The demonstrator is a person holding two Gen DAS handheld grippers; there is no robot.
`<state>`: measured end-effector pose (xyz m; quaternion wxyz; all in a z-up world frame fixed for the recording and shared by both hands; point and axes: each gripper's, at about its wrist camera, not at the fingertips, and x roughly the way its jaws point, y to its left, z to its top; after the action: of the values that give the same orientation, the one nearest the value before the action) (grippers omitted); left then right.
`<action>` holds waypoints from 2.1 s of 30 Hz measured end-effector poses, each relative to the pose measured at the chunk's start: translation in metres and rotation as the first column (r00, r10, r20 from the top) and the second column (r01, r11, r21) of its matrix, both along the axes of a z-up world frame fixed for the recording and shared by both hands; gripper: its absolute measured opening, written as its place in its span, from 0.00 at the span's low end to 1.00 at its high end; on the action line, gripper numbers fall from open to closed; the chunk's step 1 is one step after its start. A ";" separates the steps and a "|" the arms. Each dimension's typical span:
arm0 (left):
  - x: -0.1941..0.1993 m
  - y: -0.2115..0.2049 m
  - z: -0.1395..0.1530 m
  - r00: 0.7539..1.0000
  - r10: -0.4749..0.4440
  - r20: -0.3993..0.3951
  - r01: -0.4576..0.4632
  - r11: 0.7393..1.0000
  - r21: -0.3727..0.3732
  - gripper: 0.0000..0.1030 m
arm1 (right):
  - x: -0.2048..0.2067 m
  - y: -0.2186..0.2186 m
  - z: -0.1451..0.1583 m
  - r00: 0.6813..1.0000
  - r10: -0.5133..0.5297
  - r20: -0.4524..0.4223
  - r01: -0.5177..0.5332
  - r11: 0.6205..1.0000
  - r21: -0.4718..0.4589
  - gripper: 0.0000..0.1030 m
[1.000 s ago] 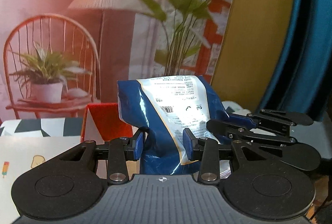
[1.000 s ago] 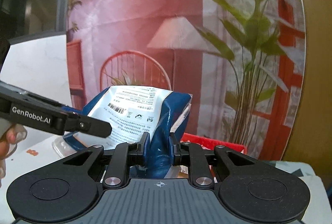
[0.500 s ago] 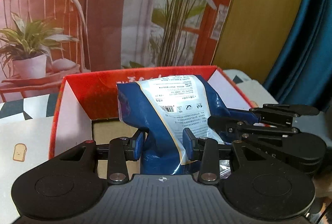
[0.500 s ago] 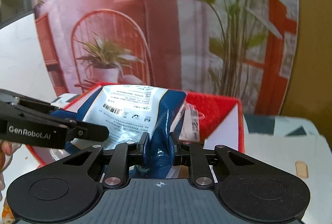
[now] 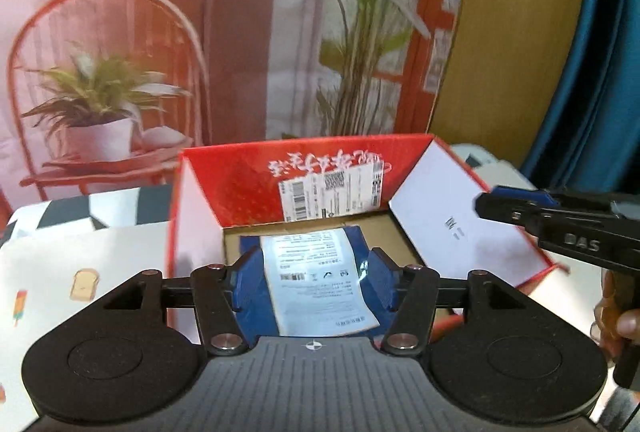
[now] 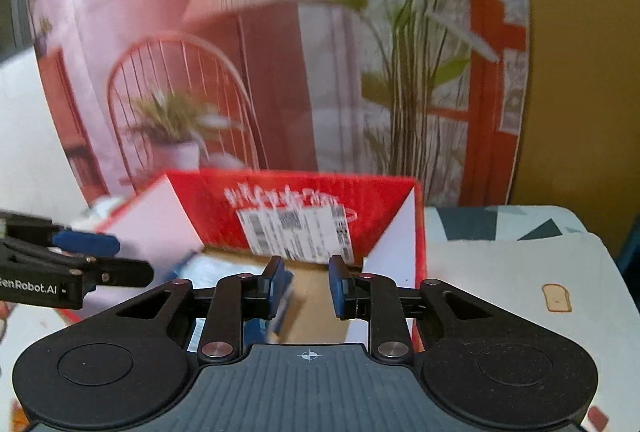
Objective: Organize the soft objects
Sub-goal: 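Lower the blue bag into the red box and open both grippers, then move both grippers to the orange floral pillow in the pile, then close both grippers on the tagged end of the orange floral pillow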
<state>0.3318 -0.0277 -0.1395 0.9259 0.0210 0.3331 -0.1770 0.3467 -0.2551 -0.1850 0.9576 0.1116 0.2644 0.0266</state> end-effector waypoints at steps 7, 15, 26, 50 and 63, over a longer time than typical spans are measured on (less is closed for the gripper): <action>-0.059 0.024 0.007 0.998 0.061 0.021 -0.060 0.996 -0.070 0.58 | -0.067 0.005 0.025 0.993 0.010 0.120 -0.015 0.999 0.043 0.30; -0.091 0.031 -0.022 0.995 0.084 -0.060 -0.087 0.995 -0.049 0.58 | -0.101 0.026 0.007 0.996 0.084 0.042 -0.086 0.996 0.036 0.32; -0.105 0.050 -0.058 0.969 0.155 -0.193 -0.173 0.982 -0.080 0.58 | -0.126 0.040 -0.031 0.988 0.119 -0.095 -0.111 0.990 0.086 0.49; -0.122 0.043 -0.109 0.947 0.154 -0.283 -0.176 0.983 -0.052 0.56 | -0.124 0.063 -0.077 0.946 0.134 -0.295 -0.103 0.988 0.119 0.63; -0.119 0.048 -0.124 0.948 0.154 -0.279 -0.184 0.979 -0.084 0.57 | -0.119 0.066 -0.091 0.943 0.134 -0.304 -0.108 0.989 0.099 0.64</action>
<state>0.2132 0.0202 -0.2631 0.8831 -0.0827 0.4470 -0.1161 0.2279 -0.1895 -0.2756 0.8954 0.1367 0.4164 0.0782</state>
